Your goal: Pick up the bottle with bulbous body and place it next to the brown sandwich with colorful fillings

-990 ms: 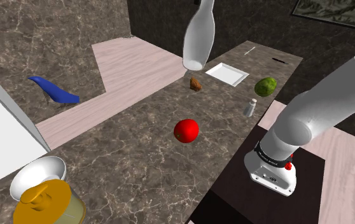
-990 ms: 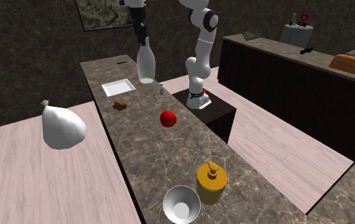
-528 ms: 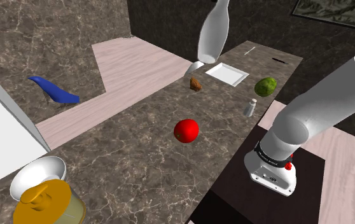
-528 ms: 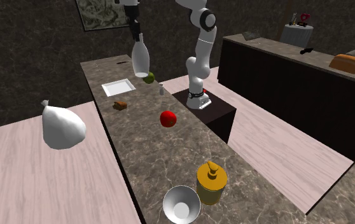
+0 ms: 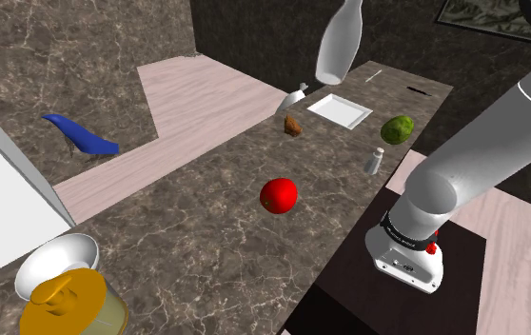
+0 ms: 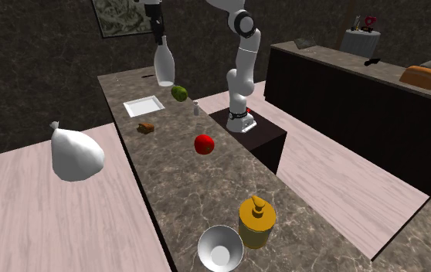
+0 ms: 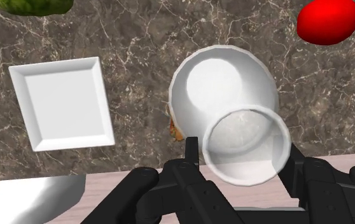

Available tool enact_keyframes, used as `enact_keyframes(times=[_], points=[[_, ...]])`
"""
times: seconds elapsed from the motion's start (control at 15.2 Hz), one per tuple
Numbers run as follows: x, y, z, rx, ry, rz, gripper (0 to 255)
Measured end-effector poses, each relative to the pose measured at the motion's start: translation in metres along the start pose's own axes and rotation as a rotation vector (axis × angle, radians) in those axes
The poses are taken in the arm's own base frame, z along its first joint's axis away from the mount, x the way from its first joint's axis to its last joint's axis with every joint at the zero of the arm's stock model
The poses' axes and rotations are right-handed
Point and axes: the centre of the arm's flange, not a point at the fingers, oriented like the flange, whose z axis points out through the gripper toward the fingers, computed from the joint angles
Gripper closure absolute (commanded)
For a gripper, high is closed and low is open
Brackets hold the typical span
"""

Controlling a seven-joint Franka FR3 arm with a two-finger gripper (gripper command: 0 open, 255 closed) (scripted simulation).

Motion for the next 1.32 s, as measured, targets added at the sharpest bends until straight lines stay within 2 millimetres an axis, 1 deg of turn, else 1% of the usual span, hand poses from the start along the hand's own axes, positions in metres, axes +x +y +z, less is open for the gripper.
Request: enact_keyframes(times=[0.26,0.33,0.4,0.73,1.32], points=[[0.002,0.055,0.001,0.001,0.0,0.0,255],[0.002,0.064,0.002,0.0,-0.001,0.0,255],[0.001,0.068,0.005,0.0,-0.001,0.0,255],[0.002,0.073,0.03,0.0,-0.001,-0.001,255],[0.004,0.073,0.077,0.0,-0.001,-0.001,255]])
